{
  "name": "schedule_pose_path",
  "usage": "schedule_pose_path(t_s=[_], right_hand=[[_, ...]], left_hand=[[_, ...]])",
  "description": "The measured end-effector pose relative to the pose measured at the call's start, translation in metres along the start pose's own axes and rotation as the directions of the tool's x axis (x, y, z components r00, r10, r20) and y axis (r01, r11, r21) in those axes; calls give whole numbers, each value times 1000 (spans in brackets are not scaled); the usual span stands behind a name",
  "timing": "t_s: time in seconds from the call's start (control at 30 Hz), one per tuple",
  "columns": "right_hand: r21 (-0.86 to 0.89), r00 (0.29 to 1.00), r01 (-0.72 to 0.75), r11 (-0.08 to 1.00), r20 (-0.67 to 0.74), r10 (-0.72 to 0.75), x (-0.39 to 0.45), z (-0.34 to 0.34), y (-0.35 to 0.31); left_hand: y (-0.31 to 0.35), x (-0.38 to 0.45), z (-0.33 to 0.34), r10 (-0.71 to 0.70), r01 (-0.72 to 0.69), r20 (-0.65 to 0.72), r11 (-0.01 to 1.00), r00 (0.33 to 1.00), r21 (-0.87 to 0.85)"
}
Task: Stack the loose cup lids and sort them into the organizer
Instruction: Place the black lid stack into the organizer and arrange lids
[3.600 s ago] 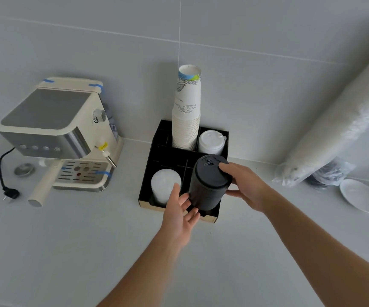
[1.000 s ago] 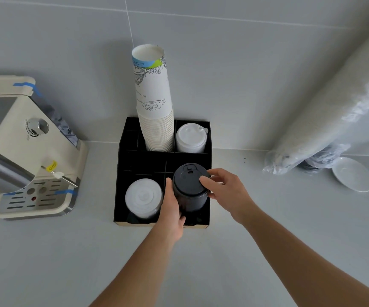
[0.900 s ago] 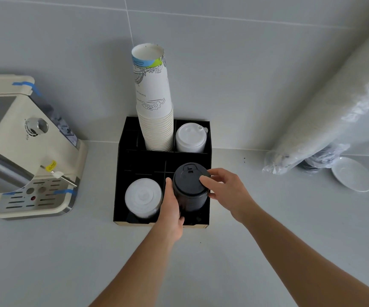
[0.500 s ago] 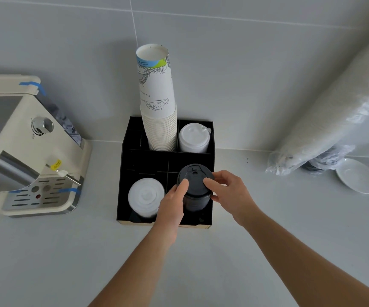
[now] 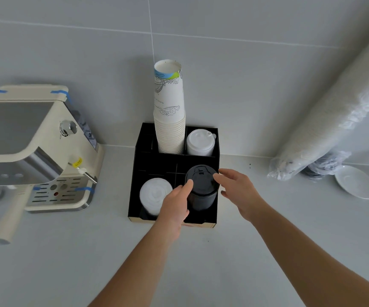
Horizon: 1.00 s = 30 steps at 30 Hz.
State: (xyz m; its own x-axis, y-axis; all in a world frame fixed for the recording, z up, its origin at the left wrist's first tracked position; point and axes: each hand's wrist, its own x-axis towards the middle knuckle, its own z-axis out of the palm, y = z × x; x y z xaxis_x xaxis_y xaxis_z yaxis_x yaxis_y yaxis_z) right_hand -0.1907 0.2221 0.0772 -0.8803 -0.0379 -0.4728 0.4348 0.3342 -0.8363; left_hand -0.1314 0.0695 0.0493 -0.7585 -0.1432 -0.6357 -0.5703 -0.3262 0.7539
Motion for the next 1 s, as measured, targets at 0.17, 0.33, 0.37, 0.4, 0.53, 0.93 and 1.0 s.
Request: schedule_pose_path(t_s=[0.17, 0.33, 0.37, 0.4, 0.53, 0.93, 1.0], right_hand=[[-28, 986, 121, 992, -113, -124, -43, -3, -15], [-4, 968, 221, 975, -122, -220, -83, 15, -10], [5, 970, 218, 976, -111, -216, -87, 21, -7], [3, 973, 210, 978, -94, -209, -89, 29, -3], [-80, 990, 141, 987, 24, -140, -88, 65, 19], [-231, 985, 82, 970, 168, -43, -44, 126, 25], [-223, 989, 63, 973, 146, -30, -37, 128, 22]], left_hand=[[-16, -28, -34, 73, -73, 20, 997, 997, -5], [-31, -41, -82, 70, -69, -136, 998, 988, 10], [-31, -42, -91, 67, -66, -159, 998, 985, 7], [-32, -41, -100, 63, -62, -173, 998, 983, 12], [-29, -31, -119, 63, -54, -190, 997, 980, 53], [-13, 24, -101, 32, 21, -231, 975, 972, 223], [-12, 32, -99, 19, 35, -246, 976, 969, 214]])
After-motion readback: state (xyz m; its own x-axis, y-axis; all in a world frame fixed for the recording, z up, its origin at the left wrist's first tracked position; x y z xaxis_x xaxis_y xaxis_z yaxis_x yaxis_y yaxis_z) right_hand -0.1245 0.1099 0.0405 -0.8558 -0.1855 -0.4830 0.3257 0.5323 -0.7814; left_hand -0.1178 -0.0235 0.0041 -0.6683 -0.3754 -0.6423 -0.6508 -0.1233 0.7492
